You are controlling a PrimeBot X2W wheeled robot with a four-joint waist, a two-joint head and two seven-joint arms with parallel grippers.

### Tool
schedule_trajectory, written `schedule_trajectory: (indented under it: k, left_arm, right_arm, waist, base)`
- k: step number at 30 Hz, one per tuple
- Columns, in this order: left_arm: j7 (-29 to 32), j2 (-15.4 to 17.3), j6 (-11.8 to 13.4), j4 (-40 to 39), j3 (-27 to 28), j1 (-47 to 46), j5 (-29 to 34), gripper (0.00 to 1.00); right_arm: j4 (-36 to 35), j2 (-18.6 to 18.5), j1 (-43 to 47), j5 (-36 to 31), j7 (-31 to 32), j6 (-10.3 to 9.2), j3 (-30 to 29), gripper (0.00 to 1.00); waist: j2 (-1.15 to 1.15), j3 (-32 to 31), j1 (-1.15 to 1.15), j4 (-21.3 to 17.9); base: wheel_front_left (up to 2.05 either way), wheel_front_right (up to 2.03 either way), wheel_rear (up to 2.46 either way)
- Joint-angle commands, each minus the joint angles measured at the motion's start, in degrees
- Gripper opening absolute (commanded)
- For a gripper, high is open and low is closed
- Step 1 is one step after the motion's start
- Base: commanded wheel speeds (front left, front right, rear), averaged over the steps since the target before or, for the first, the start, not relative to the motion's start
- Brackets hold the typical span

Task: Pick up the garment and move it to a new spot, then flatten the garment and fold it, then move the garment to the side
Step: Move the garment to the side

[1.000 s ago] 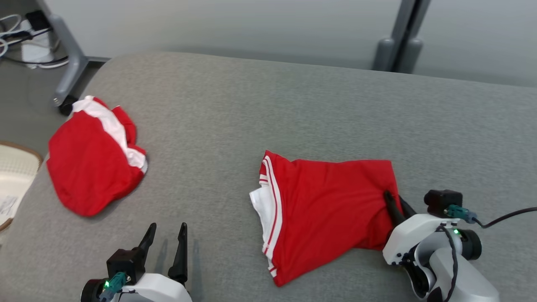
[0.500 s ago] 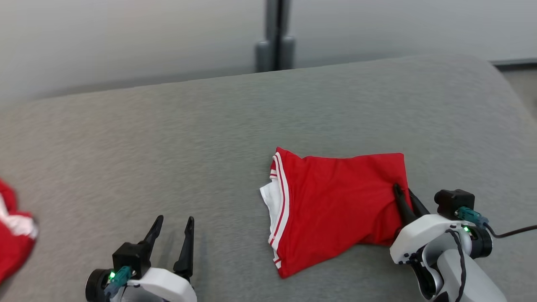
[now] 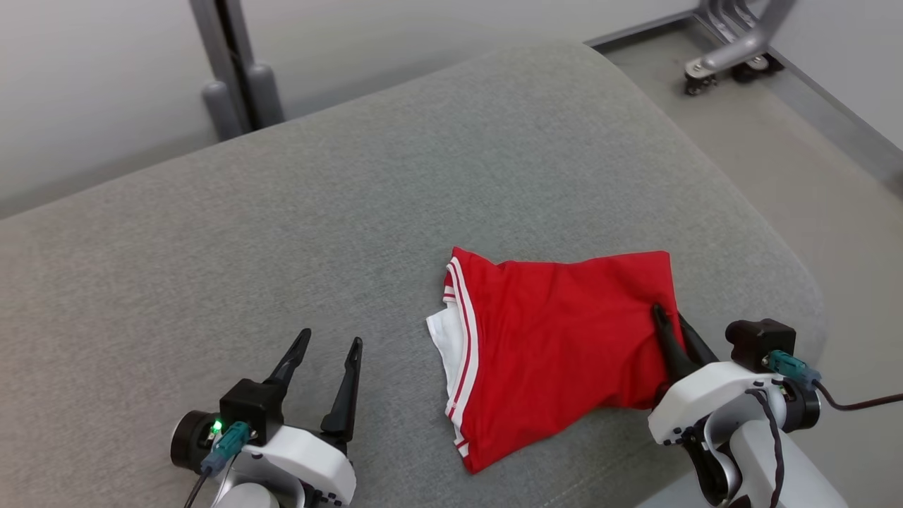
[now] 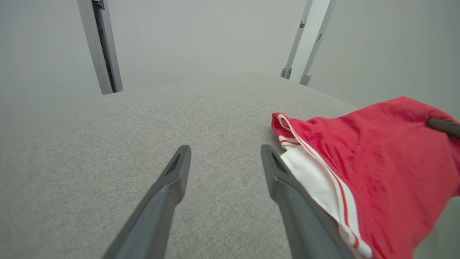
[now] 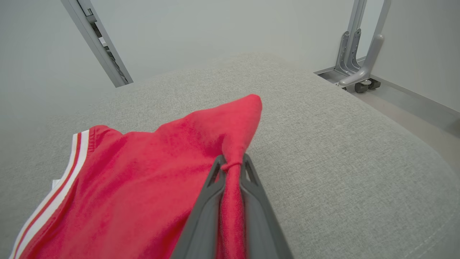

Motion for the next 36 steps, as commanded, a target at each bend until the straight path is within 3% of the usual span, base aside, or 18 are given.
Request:
schedule_trajectory:
  k: [1,6,10,16,27,32,33,34,35,36]
  left_arm:
    - [-0.08,0.36,-0.37,-0.06,-0.13,-0.83,0.25,1.00]
    - [-0.08,0.35,-0.45,-0.04,-1.58,-1.91,0.52,1.00]
    - [-0.08,0.36,-0.93,-0.12,-2.89,-2.99,0.72,1.00]
    - [-0.08,0.36,-1.60,0.03,-3.79,-5.17,2.56,1.00]
    - [-0.08,0.31,-2.64,-1.41,-2.06,-8.10,4.87,1.00]
    - [-0.08,0.30,-2.84,-1.53,-1.91,-8.09,5.18,1.00]
    - [-0.08,0.30,-2.88,-1.54,-1.79,-8.08,5.20,1.00]
    - [-0.08,0.30,-2.91,-1.61,-1.68,-8.05,5.14,1.00]
    - [-0.08,0.29,-2.93,-1.64,-1.68,-8.01,5.08,1.00]
    - [-0.08,0.27,-2.95,-1.59,-1.65,-7.93,5.06,1.00]
  right_arm:
    - [-0.65,-0.27,0.16,-0.50,0.00,-0.02,0.01,0.00]
    - [-1.57,-0.27,-1.31,-2.32,0.00,-0.02,-1.34,0.00]
    - [-1.47,-0.57,-4.10,-5.92,0.00,-0.02,-2.10,0.00]
    - [3.21,-3.18,-13.67,-14.29,-0.01,-0.02,-6.06,0.00]
    - [15.79,-16.44,-25.28,-29.65,0.08,-0.02,-28.88,0.00]
    - [16.34,-18.97,-25.10,-37.87,1.75,-0.03,-39.70,0.00]
    - [15.92,-19.08,-24.59,-39.78,2.29,-0.02,-41.79,0.08]
    - [15.14,-19.26,-24.11,-41.61,2.61,-0.03,-44.35,0.43]
    - [14.12,-19.29,-23.60,-43.25,3.01,-0.03,-47.40,1.00]
    - [13.36,-18.46,-23.31,-45.11,3.21,-0.02,-49.57,1.00]
  waist:
    - [0.00,1.43,0.00,-1.91]
    - [0.00,2.80,0.00,-1.65]
    - [0.00,4.42,0.00,0.96]
    - [0.00,8.23,0.00,9.05]
    - [0.00,12.35,0.00,19.05]
    - [0.00,12.94,0.00,21.01]
    - [0.00,12.96,0.00,21.20]
    - [0.00,12.96,0.00,21.33]
    - [0.00,12.93,0.00,21.43]
    - [0.00,12.82,0.00,21.49]
  base:
    - [0.00,0.00,0.00]
    - [0.00,0.00,0.00]
    - [0.00,0.00,0.00]
    - [0.00,0.00,0.00]
    - [0.00,0.00,0.00]
    - [0.00,0.00,0.00]
    - [0.00,0.00,0.00]
    - [0.00,0.00,0.00]
    - [0.00,0.00,0.00]
    - [0.00,0.00,0.00]
